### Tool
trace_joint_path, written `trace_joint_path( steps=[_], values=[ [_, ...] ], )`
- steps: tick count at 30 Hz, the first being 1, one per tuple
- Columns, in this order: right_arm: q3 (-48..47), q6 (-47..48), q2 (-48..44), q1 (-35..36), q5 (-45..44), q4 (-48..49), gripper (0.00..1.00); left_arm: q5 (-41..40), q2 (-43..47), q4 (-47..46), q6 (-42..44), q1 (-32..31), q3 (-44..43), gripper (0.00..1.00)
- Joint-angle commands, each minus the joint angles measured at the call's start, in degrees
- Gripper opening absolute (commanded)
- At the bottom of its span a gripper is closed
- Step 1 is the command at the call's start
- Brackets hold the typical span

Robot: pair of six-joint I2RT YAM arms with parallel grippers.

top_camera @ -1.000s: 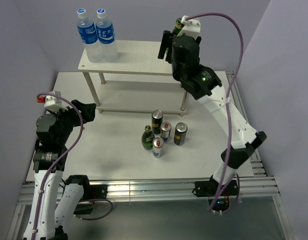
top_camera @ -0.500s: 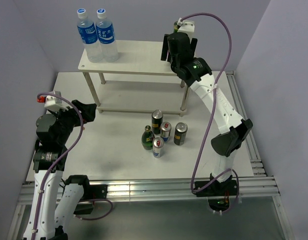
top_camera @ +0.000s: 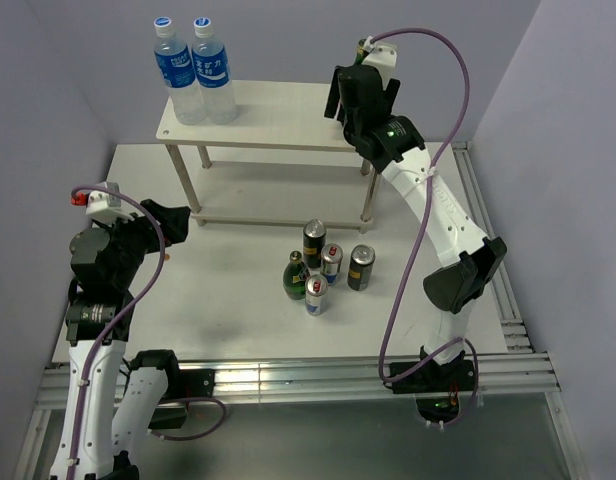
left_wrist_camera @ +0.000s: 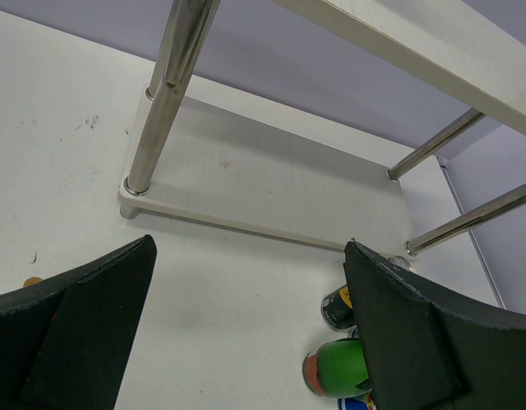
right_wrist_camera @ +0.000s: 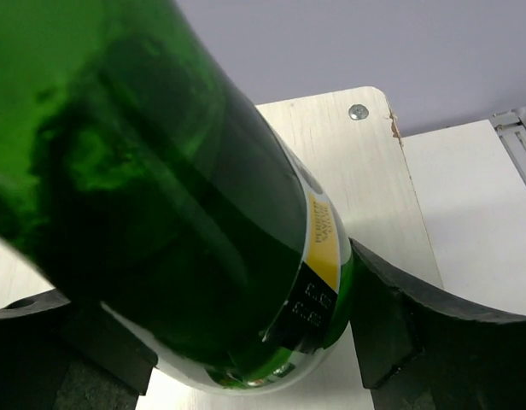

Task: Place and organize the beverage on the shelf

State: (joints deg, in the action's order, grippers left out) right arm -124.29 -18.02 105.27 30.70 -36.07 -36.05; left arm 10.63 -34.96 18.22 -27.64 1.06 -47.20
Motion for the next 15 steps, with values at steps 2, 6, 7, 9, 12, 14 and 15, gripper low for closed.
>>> trace_joint_path(
  steps=[2, 6, 7, 9, 12, 14, 15],
  values=[
    [0.80, -0.79, -2.70, -0.38, -2.07, 3.62, 0.94, 0.53, 0.42, -2.31, 1.18, 0.35, 0.00, 0.99],
    [1.24, -1.31, -2.70, -0.29, -2.42, 3.27, 1.00, 0.44, 0.24, -2.13, 1.18, 0.43, 0.00, 0.99],
    [1.76, -1.49, -2.88, -0.37, -2.16, 3.27, 1.00, 0.44, 0.24, -2.22, 1.27, 0.43, 0.00, 0.99],
    [2.64, -1.75, -3.93, -0.29, -1.81, 3.36, 1.00, 0.44, 0.24, -2.22, 1.27, 0.43, 0.09, 0.99],
    [5.71, -2.54, -5.87, -0.38, -1.10, 3.18, 1.00, 0.44, 0.24, -2.22, 1.18, 0.43, 0.00, 0.99],
    [7.65, -2.98, -7.36, -0.20, -0.40, 3.36, 1.00, 0.44, 0.16, -2.22, 1.18, 0.43, 0.00, 0.99],
    [9.83, -2.98, -9.02, -0.03, -0.40, 3.62, 1.00, 0.44, 0.16, -2.22, 1.18, 0.52, 0.00, 0.99]
  ],
)
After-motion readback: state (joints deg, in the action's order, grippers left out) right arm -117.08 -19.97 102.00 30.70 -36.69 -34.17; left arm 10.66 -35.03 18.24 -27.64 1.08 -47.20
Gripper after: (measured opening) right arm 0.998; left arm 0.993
